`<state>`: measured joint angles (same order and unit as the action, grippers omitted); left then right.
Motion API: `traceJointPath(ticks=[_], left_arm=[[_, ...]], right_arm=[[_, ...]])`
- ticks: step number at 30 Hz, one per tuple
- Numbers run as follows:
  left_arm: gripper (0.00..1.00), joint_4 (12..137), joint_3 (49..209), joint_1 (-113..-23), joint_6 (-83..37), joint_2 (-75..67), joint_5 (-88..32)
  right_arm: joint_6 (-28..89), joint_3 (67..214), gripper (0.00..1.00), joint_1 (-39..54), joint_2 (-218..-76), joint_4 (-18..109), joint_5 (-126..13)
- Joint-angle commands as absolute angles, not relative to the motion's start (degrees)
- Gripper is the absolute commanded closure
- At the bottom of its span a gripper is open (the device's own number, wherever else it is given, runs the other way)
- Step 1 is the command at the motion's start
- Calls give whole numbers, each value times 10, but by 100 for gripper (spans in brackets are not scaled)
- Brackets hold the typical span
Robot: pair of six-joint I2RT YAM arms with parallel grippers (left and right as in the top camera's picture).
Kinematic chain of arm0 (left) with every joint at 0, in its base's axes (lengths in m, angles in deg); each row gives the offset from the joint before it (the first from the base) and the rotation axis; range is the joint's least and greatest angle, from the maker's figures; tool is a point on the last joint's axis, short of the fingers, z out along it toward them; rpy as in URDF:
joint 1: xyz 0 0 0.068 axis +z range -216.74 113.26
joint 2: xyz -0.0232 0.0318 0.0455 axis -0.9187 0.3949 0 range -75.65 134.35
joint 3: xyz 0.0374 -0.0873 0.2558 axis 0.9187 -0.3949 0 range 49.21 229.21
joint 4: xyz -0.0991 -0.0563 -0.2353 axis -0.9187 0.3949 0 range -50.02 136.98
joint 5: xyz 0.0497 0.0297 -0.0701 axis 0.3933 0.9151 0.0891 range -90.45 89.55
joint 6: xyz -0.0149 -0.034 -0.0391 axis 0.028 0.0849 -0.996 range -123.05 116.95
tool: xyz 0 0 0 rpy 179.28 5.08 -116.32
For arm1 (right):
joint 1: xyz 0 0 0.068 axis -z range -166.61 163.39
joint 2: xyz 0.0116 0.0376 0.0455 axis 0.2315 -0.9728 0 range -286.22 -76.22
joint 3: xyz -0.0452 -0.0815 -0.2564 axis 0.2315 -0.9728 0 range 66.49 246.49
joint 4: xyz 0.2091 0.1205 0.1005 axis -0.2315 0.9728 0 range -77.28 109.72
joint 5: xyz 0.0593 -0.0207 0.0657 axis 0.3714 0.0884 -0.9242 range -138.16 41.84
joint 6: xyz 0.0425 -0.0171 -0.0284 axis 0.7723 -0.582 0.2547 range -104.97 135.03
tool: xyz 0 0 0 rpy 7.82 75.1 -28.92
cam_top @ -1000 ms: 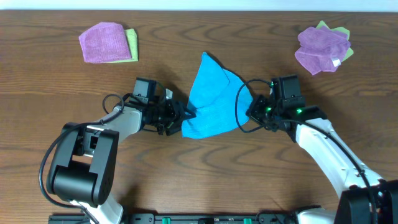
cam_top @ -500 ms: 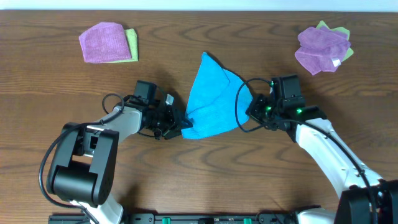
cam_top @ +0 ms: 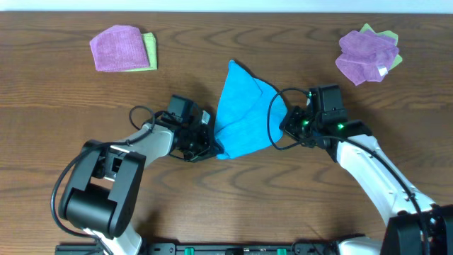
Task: Fold the cloth
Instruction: 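Lift the blue cloth with both grippers and stretch it apart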
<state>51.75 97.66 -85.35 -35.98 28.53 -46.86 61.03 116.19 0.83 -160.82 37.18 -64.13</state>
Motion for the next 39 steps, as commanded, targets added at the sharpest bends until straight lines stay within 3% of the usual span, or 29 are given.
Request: traceJointPath(ticks=[1,8,17,25,39], left_arm=[[94,515,983,-826,-354,287,-502],[94,517,1065,-769,-385,263,-575],[94,517,1234,-757,-444,240,-514],[94,453,1287,-757,-447,240,-409],[94,364,1290,-756,-481,240,-343]], right_arm=[[596,1161,99,12,-1604,366,-651],[586,1163,99,12,-1565,289,-669],[587,1180,99,16,-1548,154,-660],[540,1261,99,52,-1611,146,-651],[509,1427,99,57,-1719,150,-655]])
